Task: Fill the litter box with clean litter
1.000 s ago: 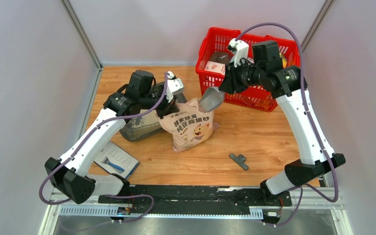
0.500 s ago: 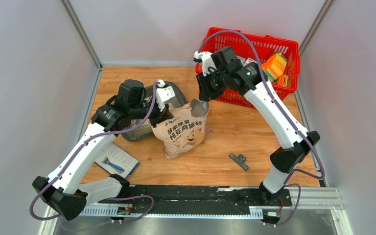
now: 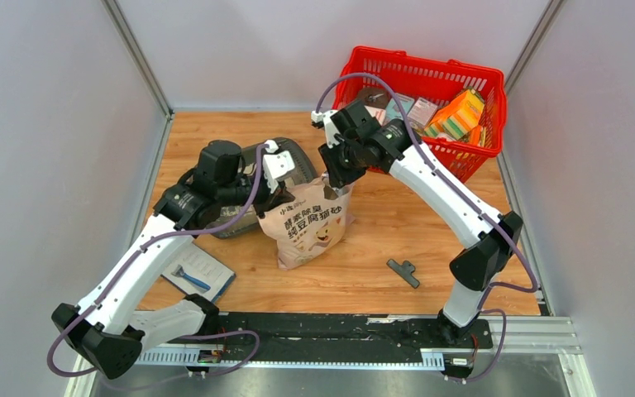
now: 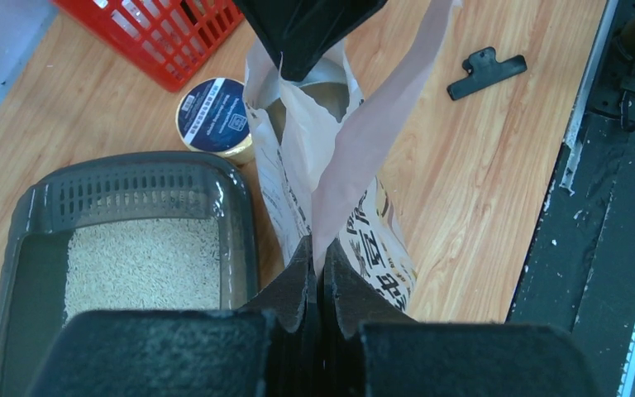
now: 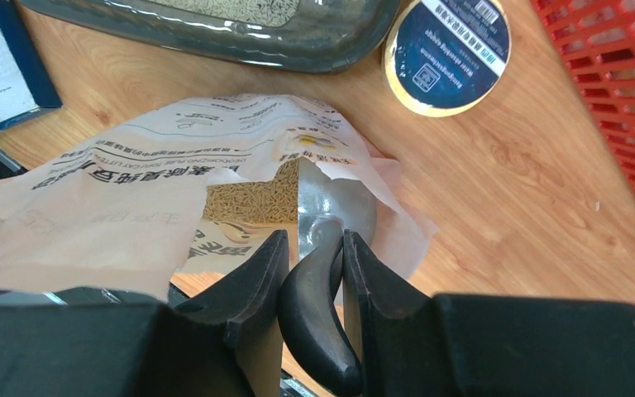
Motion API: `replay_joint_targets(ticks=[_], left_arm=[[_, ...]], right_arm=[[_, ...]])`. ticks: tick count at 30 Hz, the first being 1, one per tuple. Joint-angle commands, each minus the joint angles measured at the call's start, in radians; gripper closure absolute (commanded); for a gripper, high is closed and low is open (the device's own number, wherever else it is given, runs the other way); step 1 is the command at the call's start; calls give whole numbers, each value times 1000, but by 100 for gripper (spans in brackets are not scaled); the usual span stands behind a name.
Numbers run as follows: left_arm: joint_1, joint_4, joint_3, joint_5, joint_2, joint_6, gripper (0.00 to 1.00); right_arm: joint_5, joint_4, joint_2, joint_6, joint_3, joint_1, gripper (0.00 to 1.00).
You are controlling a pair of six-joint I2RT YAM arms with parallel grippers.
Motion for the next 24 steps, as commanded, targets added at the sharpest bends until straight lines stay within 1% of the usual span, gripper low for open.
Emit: replay_joint_targets(ticks=[1,3,4,6,7,8,10,15,18,24], left_arm=[[-7,263,35,41,-66,0,100],[-8,269,35,41,-63,-1,100],[-10,272,35,40,-60,-1,100],[-11,275,35,41,-60,0,100],[-13,274,35,43,-60,3,100],[-15,274,34,44,-58,3,100],[-16,277,34,46,-54,8,100],[-18,272,52,46,-37,26,100],[-19,280,63,51,-20,14,100],[-27,298,86,57,20,9,100]], right_arm=[[60,24,-29,50,-62,-5,100],[60,36,-35,62,-103,-5,100],[87,40,-40,67,-124,-5,100],[75,71,-69,61,-173,-8,100],[77,112,-81,56,-240,-8,100],[77,135,-91,54,-271,-8,100],[43,187,-114,54,-365,-13,100],[3,240,-106,90,-450,-33,100],[-46,249,-95,110,-466,-45,100],[-245,278,-51,154,-507,-47,100]])
